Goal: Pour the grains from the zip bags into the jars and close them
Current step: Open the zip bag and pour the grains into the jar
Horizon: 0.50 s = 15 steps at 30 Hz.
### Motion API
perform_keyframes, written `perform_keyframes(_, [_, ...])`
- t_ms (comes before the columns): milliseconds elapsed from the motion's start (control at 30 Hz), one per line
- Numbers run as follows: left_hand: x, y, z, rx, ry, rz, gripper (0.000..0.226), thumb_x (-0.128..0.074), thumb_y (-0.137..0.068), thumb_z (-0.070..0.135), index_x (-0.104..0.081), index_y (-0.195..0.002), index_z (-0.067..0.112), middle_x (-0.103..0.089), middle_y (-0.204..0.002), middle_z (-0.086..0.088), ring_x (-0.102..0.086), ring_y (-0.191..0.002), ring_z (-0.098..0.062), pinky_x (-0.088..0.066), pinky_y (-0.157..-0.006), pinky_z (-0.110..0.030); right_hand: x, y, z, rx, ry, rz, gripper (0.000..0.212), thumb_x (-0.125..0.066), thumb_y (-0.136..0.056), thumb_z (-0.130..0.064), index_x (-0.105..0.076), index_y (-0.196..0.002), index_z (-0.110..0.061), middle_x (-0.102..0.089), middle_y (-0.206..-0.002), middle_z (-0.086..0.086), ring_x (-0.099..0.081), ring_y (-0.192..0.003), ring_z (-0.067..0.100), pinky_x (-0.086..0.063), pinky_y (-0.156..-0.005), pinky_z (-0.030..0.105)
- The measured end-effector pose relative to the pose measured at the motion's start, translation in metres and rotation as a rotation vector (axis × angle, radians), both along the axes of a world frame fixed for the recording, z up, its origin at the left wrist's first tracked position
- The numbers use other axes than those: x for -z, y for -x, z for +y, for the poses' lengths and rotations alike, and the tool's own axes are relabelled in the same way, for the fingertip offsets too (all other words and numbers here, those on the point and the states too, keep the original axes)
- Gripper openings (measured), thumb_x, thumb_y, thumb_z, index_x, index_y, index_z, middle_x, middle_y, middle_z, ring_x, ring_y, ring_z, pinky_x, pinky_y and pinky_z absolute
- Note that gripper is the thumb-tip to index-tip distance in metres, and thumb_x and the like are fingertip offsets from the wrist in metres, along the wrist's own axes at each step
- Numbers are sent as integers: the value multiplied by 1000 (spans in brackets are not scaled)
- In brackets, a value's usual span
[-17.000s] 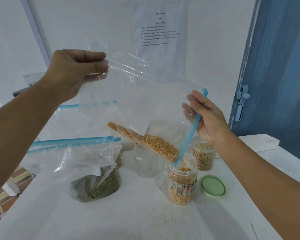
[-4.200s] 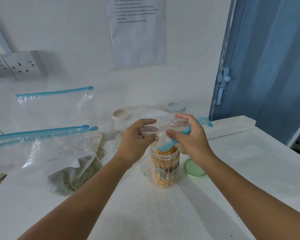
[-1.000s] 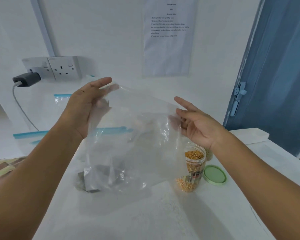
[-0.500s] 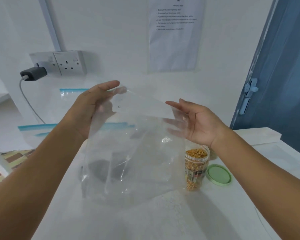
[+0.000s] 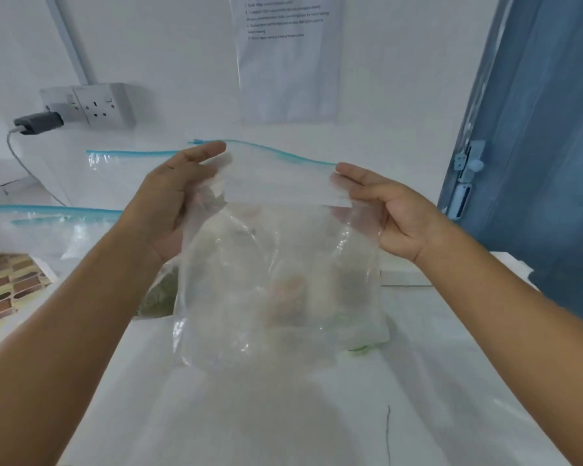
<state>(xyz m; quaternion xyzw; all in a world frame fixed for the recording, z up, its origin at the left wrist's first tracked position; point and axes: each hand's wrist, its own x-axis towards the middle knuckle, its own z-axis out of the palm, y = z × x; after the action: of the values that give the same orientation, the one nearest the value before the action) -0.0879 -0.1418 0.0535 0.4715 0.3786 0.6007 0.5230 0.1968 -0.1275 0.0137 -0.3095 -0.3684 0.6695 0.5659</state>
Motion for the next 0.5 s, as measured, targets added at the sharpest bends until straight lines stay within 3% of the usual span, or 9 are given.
perform_keyframes(100, [10, -33, -10, -23, 30, -34, 28, -56, -101, 6, -72, -119, 19, -72, -130, -6, -60, -73, -16, -61, -75, -27, 7, -34, -7, 2, 17, 26, 42, -50, -99, 9, -66, -134, -8, -66, -140, 7, -73, -113, 17, -63, -80, 31])
perform_keyframes(233, [22, -73, -12, -35, 81, -33, 32, -57, -100, 4, -71, -127, 17, -71, -132, -9, -62, -102, -31, -58, -100, -45, 21, -71, -14, 52, 55, -31, 41, -51, -97, 9, -68, -130, -9, -67, -138, 8, -70, -116, 15, -61, -76, 25])
perform_keyframes(333, [31, -99, -3, 6, 85, 13, 32, -56, -101, 0, -71, -122, 19, -72, -130, -11, -67, -98, -27, -63, -84, -34, 37, -97, -21, 116, 106, -42, 41, -52, -97, 9, -68, -131, -8, -68, -135, 9, -72, -112, 17, -62, -76, 26])
perform_keyframes(500, [55, -149, 5, 153, 131, 43, 33, -54, -102, -2, -66, -127, 16, -79, -89, 3, -69, -66, -12, -61, -64, -25, 63, -143, -42, 216, 181, -57, 39, -49, -99, 12, -65, -131, -3, -71, -128, 9, -78, -95, 16, -62, -67, 26])
